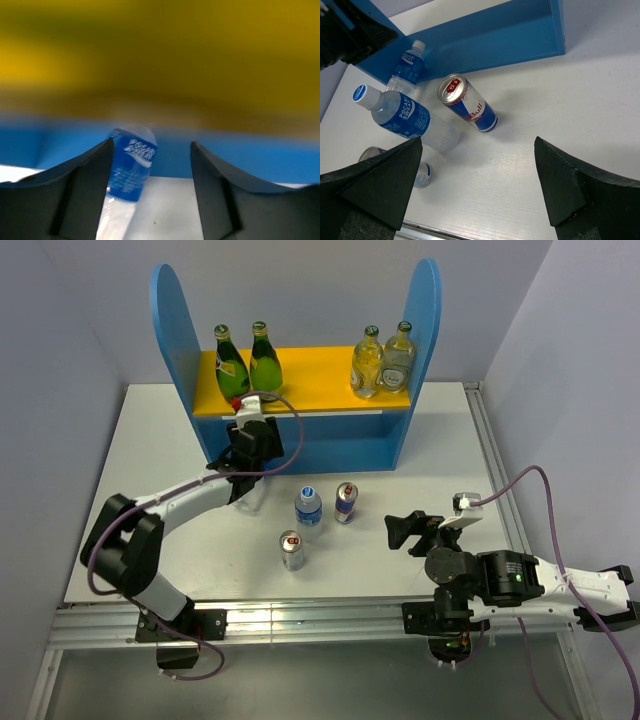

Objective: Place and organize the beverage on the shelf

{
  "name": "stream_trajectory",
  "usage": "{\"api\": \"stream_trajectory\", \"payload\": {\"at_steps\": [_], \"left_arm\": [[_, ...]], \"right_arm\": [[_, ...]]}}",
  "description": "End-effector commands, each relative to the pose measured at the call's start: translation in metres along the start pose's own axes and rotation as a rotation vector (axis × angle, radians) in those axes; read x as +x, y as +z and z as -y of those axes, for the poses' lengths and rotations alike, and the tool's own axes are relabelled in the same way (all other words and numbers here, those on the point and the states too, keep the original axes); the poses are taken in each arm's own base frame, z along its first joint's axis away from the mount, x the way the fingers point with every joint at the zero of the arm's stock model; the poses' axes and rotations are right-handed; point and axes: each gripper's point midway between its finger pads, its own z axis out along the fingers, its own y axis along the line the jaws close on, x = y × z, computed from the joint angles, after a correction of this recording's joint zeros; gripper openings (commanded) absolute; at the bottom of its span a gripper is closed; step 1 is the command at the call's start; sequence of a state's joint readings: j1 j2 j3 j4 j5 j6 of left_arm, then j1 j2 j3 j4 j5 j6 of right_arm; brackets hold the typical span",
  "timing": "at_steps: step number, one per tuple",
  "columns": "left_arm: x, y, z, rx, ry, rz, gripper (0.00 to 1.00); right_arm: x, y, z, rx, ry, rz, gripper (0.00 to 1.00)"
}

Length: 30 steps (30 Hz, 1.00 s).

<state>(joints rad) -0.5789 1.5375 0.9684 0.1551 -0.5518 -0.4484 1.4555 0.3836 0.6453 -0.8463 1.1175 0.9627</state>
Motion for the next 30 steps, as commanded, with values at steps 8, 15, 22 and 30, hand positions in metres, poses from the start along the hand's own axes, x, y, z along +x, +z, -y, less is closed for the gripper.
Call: {"api": "stream_trajectory", "payload": {"at_steps": [8,15,22,30], "left_arm": [[0.037,0.017,-0.015,-0.045,0.081,-0.134,0.71],[0.062,0.014,-0.030,-0.059,0.065,-0.206,0.70],[0.072,-0.024,-0.035,-0.011,0.015,-0.212,0.68],[0.080,-0.039,-0.029,0.050,0.071,-0.242,0.68]], "right_arm": [[-0.005,0.000,-0.001,-0.012,0.042,0.026,1.00],[-0.005,0.000,0.000,-0.001,0.035,0.026,1.00],[-0.005,0.001,-0.002,0.000,0.034,0.028,1.00],[-0.004,0.001,-0.002,0.002,0.030,0.026,1.00]]}}
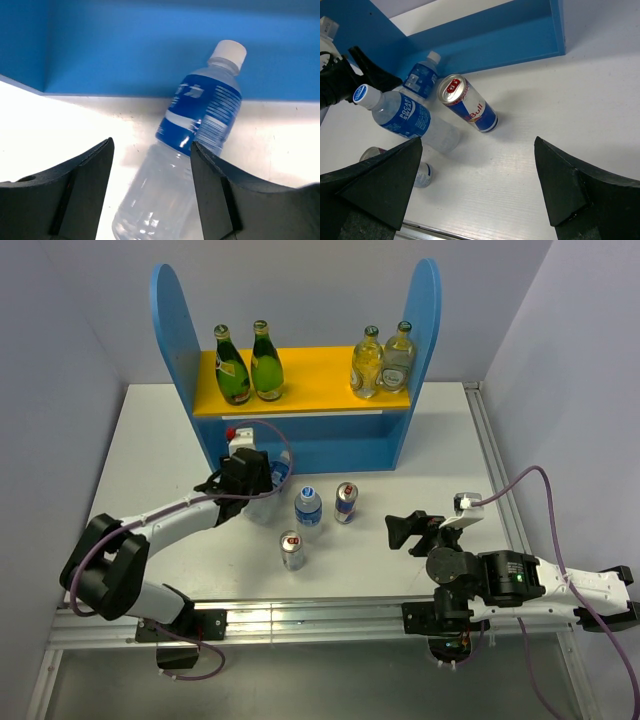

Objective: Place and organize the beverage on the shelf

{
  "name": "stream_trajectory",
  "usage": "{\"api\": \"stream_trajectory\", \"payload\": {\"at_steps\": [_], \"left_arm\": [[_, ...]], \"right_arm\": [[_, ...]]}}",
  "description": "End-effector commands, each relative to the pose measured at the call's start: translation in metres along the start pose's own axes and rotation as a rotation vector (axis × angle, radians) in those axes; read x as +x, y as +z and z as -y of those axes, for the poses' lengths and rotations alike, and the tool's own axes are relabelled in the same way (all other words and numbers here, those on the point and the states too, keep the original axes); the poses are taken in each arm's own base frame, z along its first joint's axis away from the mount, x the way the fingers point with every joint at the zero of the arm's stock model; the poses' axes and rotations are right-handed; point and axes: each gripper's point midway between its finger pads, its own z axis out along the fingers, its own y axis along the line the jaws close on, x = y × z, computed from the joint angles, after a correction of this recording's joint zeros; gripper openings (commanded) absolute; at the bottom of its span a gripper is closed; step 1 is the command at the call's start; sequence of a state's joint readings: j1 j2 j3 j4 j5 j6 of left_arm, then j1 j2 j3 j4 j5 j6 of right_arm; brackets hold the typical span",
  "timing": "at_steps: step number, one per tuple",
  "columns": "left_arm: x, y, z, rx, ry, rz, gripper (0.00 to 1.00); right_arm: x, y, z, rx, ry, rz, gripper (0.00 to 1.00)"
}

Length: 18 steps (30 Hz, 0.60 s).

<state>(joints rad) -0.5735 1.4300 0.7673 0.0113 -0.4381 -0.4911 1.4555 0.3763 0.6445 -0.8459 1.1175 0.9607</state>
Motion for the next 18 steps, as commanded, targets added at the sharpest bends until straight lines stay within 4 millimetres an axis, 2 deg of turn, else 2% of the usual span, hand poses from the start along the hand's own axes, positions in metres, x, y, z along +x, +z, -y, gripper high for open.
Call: {"api": "stream_trajectory", "payload": {"at_steps": [1,5,7,8,10,13,14,15,18], "left_arm": [[0.000,-0.001,0.011,0.044,0.022,-0.017,0.68],[0.010,0.017,0.018,0.051,0.079,-0.054,0.67],[0.006,0.024,0.025,0.064,0.090,-0.058,0.67],[0.013,0.030,0.025,0.062,0.101,-0.084,0.67],[0.005,0.033,0.033,0.075,0.100,-0.083,0.65],[-0.004,0.026,0.037,0.099,0.084,-0.062,0.66],[-0.014,0.020,0.038,0.106,0.071,-0.035,0.66],[-0.014,0.015,0.036,0.102,0.083,-0.051,0.66],[-0.030,0.001,0.041,0.134,0.092,-0.031,0.66]], "right_arm": [[-0.003,0.001,-0.002,0.006,0.024,0.025,1.00],[-0.003,0.001,-0.002,0.004,0.022,0.023,1.00],[-0.003,0.001,-0.003,0.005,0.023,0.021,1.00],[-0.003,0.001,-0.002,0.005,0.023,0.021,1.00],[-0.003,0.001,-0.002,0.006,0.021,0.021,1.00],[-0.003,0.002,-0.003,0.006,0.020,0.022,1.00],[-0.003,0.002,-0.003,0.005,0.019,0.021,1.00],[-0.003,0.002,-0.003,0.006,0.017,0.022,1.00],[-0.002,0.003,-0.005,0.006,0.011,0.022,1.00]]}}
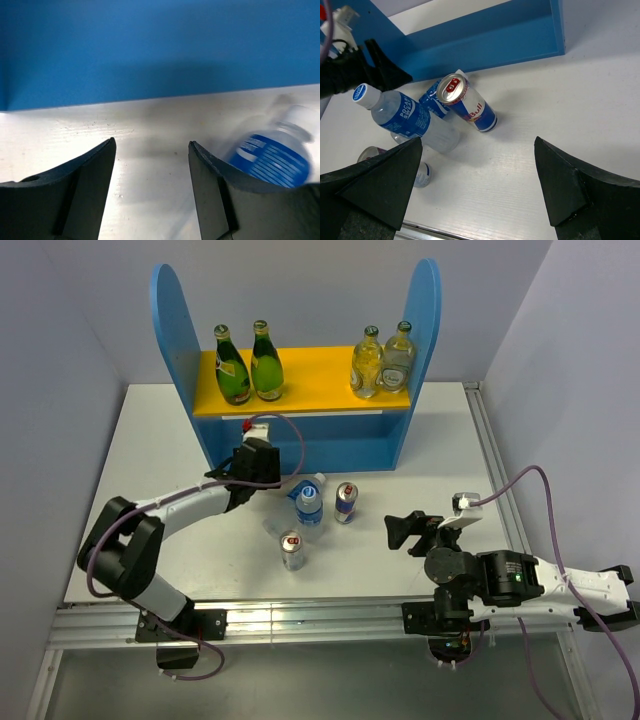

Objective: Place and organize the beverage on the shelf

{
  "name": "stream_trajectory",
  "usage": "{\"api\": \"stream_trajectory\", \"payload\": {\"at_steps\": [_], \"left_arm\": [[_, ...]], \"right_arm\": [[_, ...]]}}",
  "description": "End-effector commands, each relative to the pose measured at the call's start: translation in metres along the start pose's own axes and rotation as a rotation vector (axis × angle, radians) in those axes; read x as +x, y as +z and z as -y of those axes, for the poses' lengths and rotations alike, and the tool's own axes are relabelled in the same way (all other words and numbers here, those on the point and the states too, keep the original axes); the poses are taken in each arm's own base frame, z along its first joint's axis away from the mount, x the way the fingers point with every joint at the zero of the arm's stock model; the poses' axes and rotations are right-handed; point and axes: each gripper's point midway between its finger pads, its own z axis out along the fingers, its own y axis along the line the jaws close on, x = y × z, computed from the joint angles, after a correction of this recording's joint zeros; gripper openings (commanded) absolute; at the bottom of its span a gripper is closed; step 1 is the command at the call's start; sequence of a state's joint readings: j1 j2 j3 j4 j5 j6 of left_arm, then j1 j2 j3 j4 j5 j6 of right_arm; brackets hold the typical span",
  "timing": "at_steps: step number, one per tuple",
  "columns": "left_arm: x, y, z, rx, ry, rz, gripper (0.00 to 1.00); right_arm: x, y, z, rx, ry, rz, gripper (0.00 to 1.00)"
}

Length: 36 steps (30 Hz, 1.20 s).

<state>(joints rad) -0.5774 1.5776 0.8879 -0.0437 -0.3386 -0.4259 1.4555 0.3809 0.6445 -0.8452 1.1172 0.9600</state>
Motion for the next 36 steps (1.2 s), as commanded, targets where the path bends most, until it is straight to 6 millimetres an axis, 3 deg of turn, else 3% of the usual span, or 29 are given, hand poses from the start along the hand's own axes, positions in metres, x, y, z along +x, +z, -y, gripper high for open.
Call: {"api": "stream_trajectory", "payload": {"at_steps": [1,7,10,14,19,23,28,32,36], "left_arm": [[-0.047,-0.028,0.016,0.087,0.004,0.087,0.66],[-0.055,-0.052,0.051,0.301,0.063,0.064,0.66],[-0.042,-0.052,0.064,0.357,0.106,0.021,0.66],[-0.011,-0.042,0.076,0.347,0.190,-0.054,0.65],[0.015,-0.031,0.072,0.308,0.216,-0.105,0.65],[0.031,-0.014,0.056,0.203,0.233,-0.143,0.64],[0.026,-0.012,0.057,0.181,0.235,-0.120,0.64],[0.013,-0.035,0.076,0.230,0.276,-0.070,0.64],[-0.002,-0.045,0.079,0.222,0.310,-0.036,0.64]], "right_arm": [[-0.003,0.002,-0.005,0.006,0.013,0.024,1.00],[-0.002,0.003,-0.004,0.015,0.006,0.022,1.00],[-0.002,0.002,-0.004,0.010,0.014,0.023,1.00],[-0.003,0.002,-0.002,0.011,0.017,0.023,1.00],[-0.004,0.001,-0.001,0.007,0.027,0.025,1.00],[-0.005,0.001,-0.001,0.003,0.037,0.026,1.00],[-0.005,0.000,0.000,0.001,0.041,0.027,1.00],[-0.005,0.001,-0.001,0.001,0.038,0.027,1.00],[-0.004,0.001,-0.001,0.003,0.034,0.027,1.00]]}}
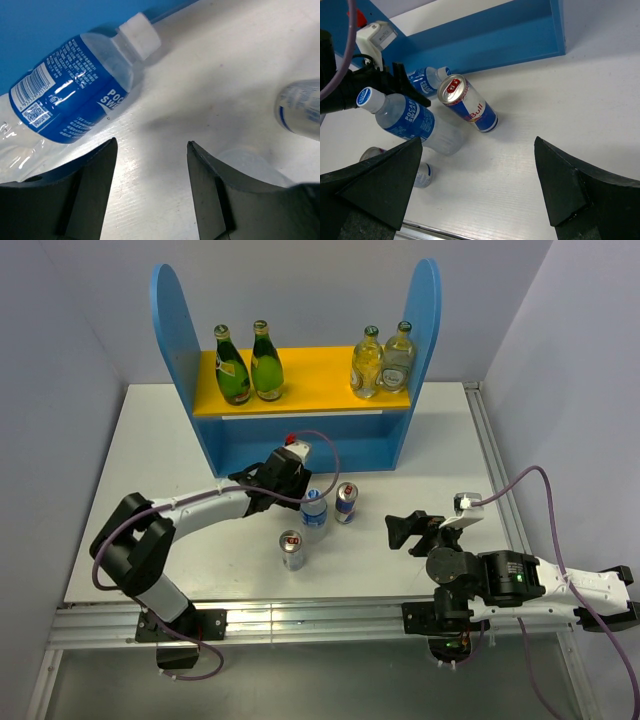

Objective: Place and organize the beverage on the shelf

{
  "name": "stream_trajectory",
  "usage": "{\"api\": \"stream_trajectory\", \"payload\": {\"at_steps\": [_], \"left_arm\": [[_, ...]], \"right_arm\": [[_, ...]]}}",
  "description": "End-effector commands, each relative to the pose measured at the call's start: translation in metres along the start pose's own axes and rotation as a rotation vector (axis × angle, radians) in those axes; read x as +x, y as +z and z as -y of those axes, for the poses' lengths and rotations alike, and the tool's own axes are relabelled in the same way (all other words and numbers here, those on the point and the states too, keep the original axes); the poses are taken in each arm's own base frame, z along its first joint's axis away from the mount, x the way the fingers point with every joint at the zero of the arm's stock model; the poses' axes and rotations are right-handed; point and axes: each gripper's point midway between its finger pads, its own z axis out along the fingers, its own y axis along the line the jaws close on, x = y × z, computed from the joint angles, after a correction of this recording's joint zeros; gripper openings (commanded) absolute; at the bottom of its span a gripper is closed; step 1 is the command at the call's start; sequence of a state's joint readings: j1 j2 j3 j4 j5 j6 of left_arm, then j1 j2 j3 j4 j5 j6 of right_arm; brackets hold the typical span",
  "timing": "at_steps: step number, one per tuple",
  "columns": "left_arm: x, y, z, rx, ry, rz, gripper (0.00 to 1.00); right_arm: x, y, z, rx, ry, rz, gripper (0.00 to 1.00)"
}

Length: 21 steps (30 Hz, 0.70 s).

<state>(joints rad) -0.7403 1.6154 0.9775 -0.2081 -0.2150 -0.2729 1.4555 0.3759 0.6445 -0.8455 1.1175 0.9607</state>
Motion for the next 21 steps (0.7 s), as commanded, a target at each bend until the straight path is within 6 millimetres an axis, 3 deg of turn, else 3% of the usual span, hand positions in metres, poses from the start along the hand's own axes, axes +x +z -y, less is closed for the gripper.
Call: {"api": "stream_trajectory", "payload": {"at_steps": [1,9,15,21], "left_arm": [[-0.043,-0.022,0.003,-0.013,0.046,0.112,0.63],[-0.063,-0.024,-0.013,-0.084,0.121,0.138,0.61],[-0.059,0.001,-0.049,-0.172,0.170,0.056,0.60],[-0.063,0.018,-0.068,-0.161,0.214,0.004,0.59]], "right_arm": [[-0.004,0.001,-0.002,0.004,0.032,0.026,1.00],[-0.003,0.001,-0.002,0.001,0.027,0.025,1.00],[-0.002,0.001,-0.003,-0.003,0.019,0.018,1.00],[0.001,0.002,-0.008,-0.014,-0.003,0.010,1.00]]}}
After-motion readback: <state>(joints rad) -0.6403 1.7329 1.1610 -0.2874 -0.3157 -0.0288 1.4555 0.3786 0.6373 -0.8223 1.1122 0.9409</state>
